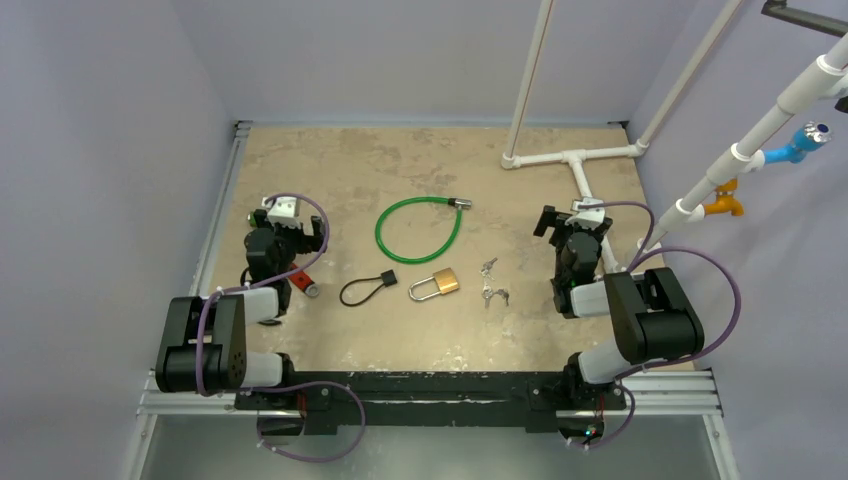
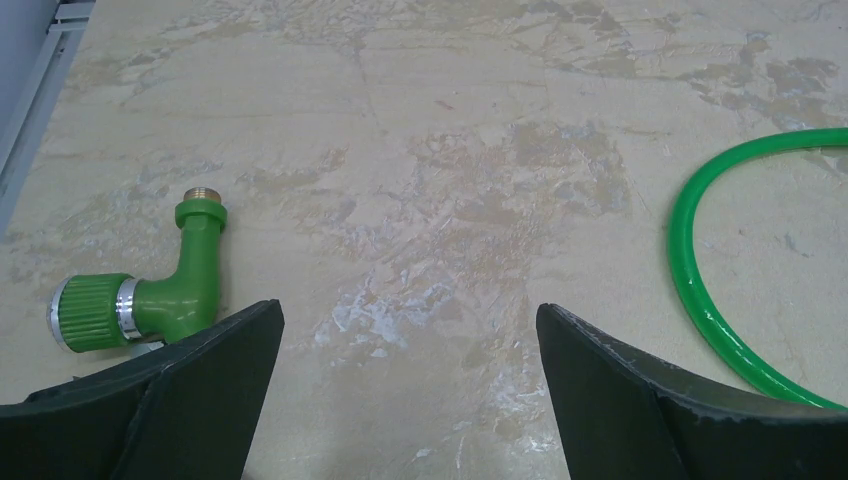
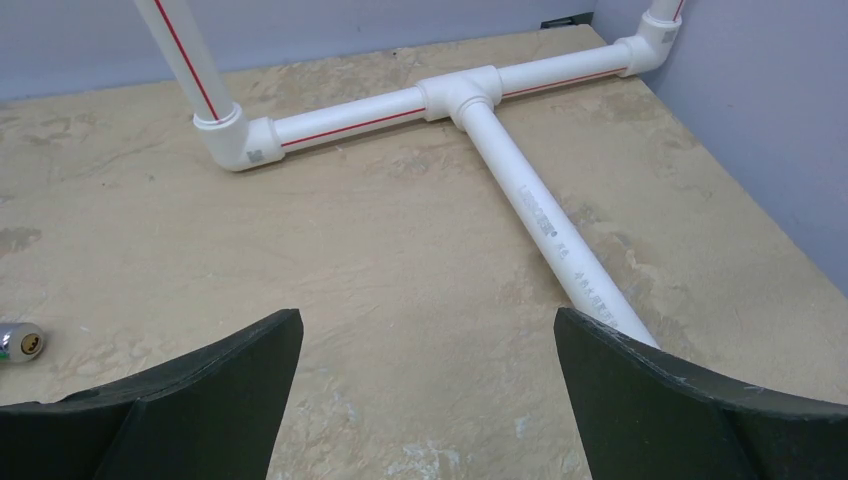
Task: Unlock with the key
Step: Pick up the key from the center of the board.
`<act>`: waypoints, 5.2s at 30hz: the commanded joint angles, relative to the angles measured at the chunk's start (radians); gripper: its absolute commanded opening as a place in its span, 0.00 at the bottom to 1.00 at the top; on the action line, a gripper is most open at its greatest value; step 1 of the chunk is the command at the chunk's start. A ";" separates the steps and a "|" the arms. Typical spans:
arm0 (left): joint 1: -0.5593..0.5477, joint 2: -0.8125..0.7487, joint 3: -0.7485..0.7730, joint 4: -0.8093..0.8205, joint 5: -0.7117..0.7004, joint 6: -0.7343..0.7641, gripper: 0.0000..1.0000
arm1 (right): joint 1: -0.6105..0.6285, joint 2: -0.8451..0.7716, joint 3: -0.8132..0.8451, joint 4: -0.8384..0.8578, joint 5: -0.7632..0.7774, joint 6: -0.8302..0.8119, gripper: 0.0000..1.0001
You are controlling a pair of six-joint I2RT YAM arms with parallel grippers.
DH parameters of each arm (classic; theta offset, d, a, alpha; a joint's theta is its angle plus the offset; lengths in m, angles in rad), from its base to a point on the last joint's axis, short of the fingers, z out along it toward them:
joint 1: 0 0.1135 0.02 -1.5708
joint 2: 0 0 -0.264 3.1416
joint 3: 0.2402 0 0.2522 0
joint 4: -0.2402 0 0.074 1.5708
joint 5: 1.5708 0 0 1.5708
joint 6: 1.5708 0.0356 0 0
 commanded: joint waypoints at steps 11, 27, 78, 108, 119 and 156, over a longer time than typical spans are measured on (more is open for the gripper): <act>0.005 -0.030 0.040 -0.011 0.026 0.007 1.00 | -0.005 -0.177 0.436 -0.835 -0.099 0.370 0.99; 0.010 -0.099 0.962 -1.642 0.187 0.083 1.00 | 0.191 -0.156 0.691 -1.321 -0.329 0.637 0.99; -0.159 -0.064 0.928 -1.770 0.196 0.236 1.00 | 0.535 0.188 0.785 -1.742 0.108 0.798 0.61; -0.165 -0.104 0.928 -1.813 0.190 0.264 1.00 | 0.534 0.239 0.710 -1.640 0.122 0.804 0.01; -0.168 -0.101 0.952 -1.817 0.217 0.260 1.00 | 0.533 0.140 0.729 -1.622 0.096 0.689 0.00; -0.358 -0.041 1.026 -1.835 0.966 0.380 0.78 | 0.736 -0.195 1.005 -1.586 -0.716 0.231 0.00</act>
